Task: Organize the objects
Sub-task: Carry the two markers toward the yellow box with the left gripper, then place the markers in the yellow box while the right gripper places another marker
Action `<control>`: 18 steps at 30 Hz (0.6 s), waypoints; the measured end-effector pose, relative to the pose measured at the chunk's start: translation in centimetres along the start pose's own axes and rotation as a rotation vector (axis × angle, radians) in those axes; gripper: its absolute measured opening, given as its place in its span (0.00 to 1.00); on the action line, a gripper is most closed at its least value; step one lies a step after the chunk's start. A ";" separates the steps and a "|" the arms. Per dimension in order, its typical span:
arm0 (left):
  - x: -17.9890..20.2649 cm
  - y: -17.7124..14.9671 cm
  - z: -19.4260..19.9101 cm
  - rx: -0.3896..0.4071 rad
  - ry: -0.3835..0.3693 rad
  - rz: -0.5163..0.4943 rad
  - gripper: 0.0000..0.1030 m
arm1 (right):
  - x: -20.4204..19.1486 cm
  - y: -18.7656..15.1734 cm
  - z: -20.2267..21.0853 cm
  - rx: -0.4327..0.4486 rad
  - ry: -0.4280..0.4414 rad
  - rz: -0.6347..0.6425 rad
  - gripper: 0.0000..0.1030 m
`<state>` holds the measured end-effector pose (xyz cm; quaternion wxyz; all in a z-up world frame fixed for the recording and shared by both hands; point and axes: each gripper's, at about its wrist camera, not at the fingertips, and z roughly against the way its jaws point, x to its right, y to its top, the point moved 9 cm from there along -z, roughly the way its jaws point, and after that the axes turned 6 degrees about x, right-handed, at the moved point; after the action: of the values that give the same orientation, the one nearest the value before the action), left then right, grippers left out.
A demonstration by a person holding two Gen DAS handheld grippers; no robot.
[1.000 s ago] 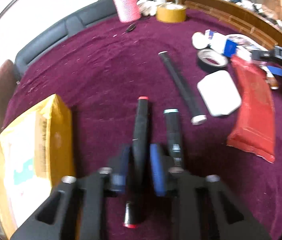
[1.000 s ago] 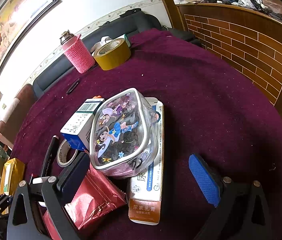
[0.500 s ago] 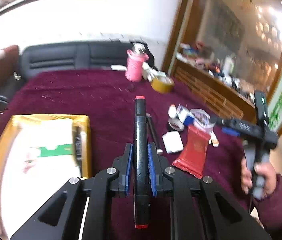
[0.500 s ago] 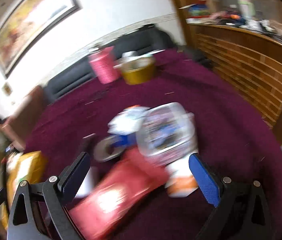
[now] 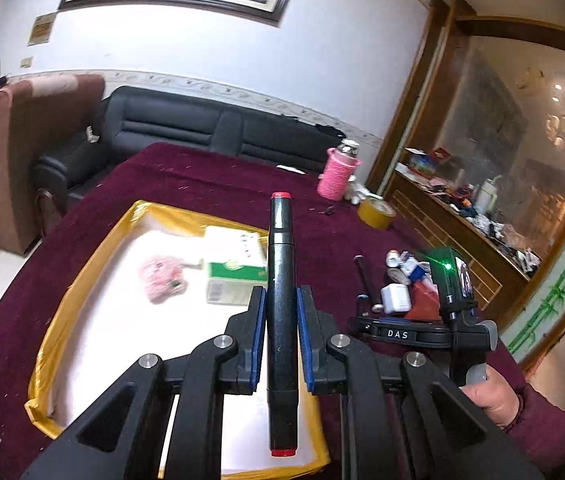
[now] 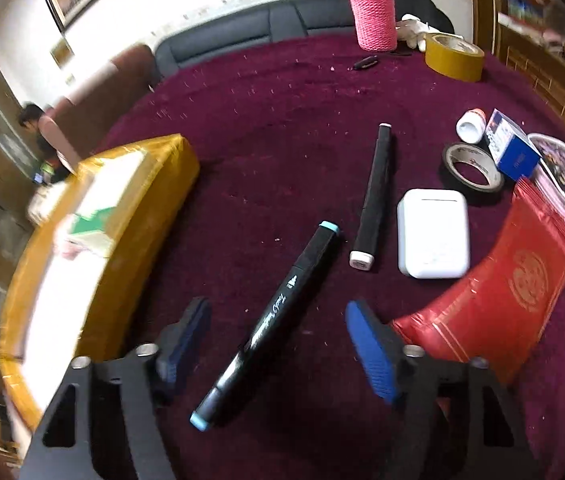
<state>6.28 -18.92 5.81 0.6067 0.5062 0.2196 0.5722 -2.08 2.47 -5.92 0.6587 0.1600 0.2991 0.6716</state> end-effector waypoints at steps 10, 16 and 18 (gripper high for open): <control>-4.5 -1.6 0.3 -0.028 0.099 0.041 0.14 | -0.4 -0.8 0.1 0.042 -0.073 0.081 0.16; -6.3 -2.2 0.2 -0.053 0.107 0.109 0.14 | 0.4 -1.1 0.8 0.043 0.052 -0.022 0.16; -6.6 -2.2 0.3 -0.060 0.113 0.117 0.14 | 0.1 -0.9 1.7 0.059 0.100 -0.047 0.16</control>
<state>5.92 -24.73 1.95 0.5737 0.4668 0.2066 0.6406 -0.30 2.89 -5.19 0.6534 0.1387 0.3550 0.6541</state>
